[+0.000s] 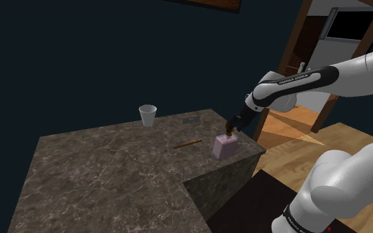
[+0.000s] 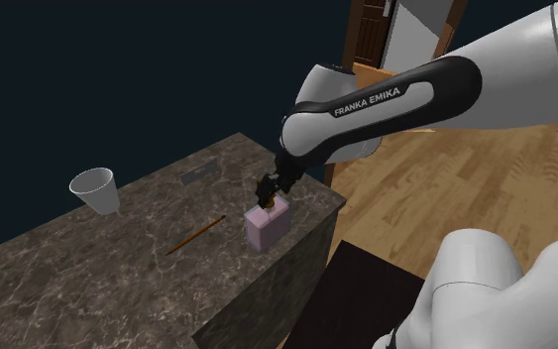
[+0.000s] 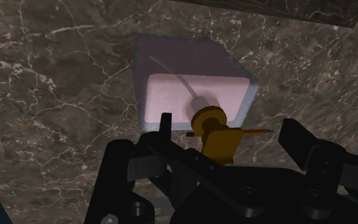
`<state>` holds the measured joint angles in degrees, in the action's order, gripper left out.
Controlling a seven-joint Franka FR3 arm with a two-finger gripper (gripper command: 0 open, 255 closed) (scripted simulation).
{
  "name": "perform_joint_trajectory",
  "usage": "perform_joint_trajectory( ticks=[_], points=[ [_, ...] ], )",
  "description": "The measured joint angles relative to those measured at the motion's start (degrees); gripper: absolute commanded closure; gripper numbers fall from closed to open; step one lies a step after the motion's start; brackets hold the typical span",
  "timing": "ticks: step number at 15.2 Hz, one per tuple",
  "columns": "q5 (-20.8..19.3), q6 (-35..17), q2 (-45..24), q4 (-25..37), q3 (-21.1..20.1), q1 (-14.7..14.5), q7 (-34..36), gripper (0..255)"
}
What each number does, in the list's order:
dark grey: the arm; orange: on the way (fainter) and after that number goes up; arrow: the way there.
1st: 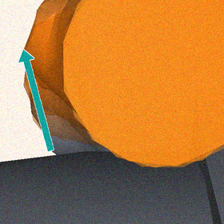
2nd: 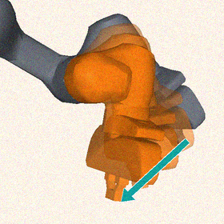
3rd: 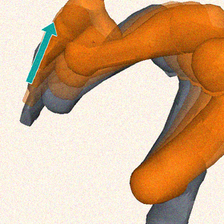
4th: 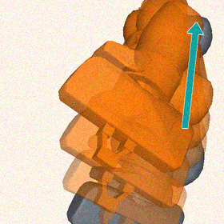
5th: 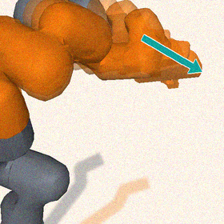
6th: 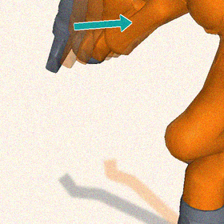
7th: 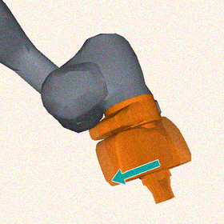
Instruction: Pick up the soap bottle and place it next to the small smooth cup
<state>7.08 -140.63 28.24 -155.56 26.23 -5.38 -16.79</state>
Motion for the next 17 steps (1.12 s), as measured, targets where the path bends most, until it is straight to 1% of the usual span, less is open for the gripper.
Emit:
perform_joint_trajectory(
  ticks=[2, 7, 8, 17],
  points=[
    [0.56, -1.35, -0.91, -0.43, 0.27, -0.56, -0.37, 0],
    [0.71, -1.68, -1.14, -0.49, 0.34, -0.70, -0.47, 0],
    [0.71, -1.68, -1.14, -0.49, 0.34, -0.70, -0.47, 255],
    [0.73, -1.72, -1.14, -0.47, 0.34, -0.72, -0.47, 255]
  ],
)
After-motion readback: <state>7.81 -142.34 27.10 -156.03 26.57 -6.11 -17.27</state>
